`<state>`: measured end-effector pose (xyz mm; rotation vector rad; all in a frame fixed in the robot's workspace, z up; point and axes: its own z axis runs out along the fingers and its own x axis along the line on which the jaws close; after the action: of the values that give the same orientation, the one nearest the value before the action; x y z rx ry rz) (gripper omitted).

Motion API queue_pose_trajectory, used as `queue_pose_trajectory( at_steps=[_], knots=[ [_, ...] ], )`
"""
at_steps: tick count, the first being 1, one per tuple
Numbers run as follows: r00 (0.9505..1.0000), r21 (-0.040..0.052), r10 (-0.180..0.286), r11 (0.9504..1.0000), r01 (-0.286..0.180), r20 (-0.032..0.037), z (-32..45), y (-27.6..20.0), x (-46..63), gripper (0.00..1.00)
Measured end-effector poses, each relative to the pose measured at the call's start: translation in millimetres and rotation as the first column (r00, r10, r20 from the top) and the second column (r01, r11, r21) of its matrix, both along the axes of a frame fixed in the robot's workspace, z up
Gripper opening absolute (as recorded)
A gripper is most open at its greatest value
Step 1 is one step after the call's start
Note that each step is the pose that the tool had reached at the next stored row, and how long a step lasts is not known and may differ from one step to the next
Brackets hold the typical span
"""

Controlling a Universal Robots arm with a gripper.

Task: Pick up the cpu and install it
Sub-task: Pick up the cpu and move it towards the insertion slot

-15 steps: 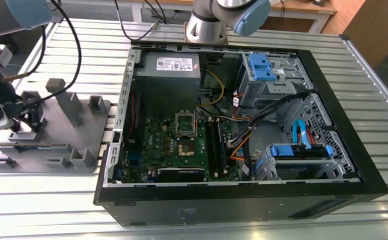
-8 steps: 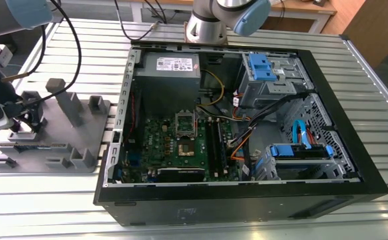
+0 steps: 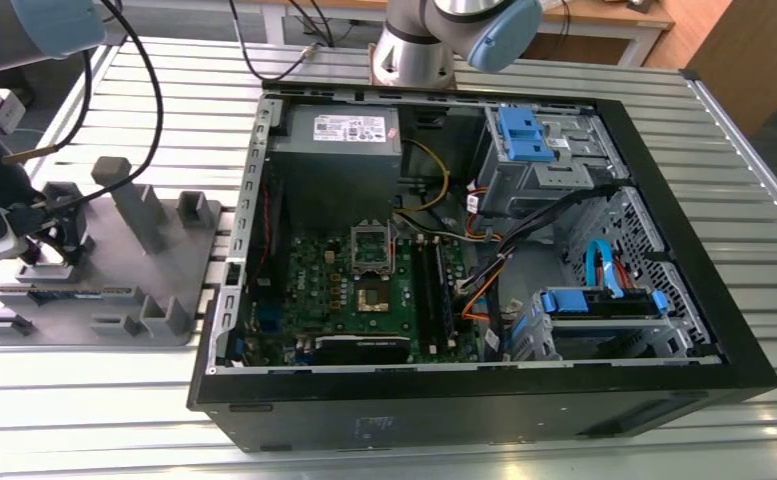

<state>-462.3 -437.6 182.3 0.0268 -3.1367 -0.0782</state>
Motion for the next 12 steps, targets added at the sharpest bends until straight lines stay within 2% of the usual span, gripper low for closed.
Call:
queue_pose_trajectory(
  at_steps=[3,4,5,6,12],
  knots=[
    [1.0000,0.0000,0.000,1.0000,0.000,0.0001,0.0,0.0,0.0,0.52],
    [1.0000,0.0000,0.000,1.0000,0.000,0.0000,0.0,0.0,0.0,0.57],
    [1.0000,0.0000,0.000,1.0000,0.000,0.0000,0.0,0.0,0.0,0.57],
    [1.0000,0.0000,0.000,1.0000,0.000,0.0000,0.0,0.0,0.0,0.64],
    [1.0000,0.0000,0.000,1.0000,0.000,0.0000,0.1,0.0,0.0,0.64]
  ],
)
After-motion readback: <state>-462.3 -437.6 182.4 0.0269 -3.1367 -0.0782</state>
